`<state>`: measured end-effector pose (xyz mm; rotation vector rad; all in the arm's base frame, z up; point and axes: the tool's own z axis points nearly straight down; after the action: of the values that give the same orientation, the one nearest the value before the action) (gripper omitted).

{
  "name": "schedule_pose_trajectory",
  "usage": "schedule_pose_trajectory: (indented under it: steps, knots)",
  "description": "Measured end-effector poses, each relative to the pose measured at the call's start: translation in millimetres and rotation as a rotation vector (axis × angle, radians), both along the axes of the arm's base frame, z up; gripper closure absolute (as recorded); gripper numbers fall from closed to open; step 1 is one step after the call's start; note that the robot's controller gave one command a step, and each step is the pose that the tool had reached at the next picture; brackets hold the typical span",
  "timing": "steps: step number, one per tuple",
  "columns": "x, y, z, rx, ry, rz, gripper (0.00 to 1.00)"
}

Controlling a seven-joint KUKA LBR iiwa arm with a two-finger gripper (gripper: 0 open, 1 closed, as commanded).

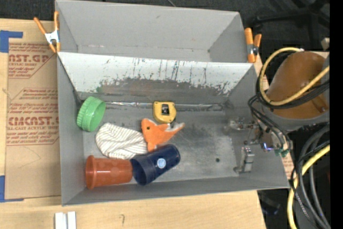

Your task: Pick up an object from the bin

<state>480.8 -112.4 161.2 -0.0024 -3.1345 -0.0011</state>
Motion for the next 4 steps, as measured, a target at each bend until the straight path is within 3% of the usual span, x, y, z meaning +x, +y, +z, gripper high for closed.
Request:
schedule_pose_trajectory:
  steps: [1, 2, 3, 4]
  knots:
    - [1.7, 1, 4, -0.001, -0.008, 0.002, 0.00]
    - [62.2, 71, -68, -0.002, -0.014, 0.099, 0.00]
    - [28.5, 133, -60, 0.004, -0.006, 0.162, 0.00]
    - [53.0, 147, -55, -0.001, -0.007, 0.235, 0.00]
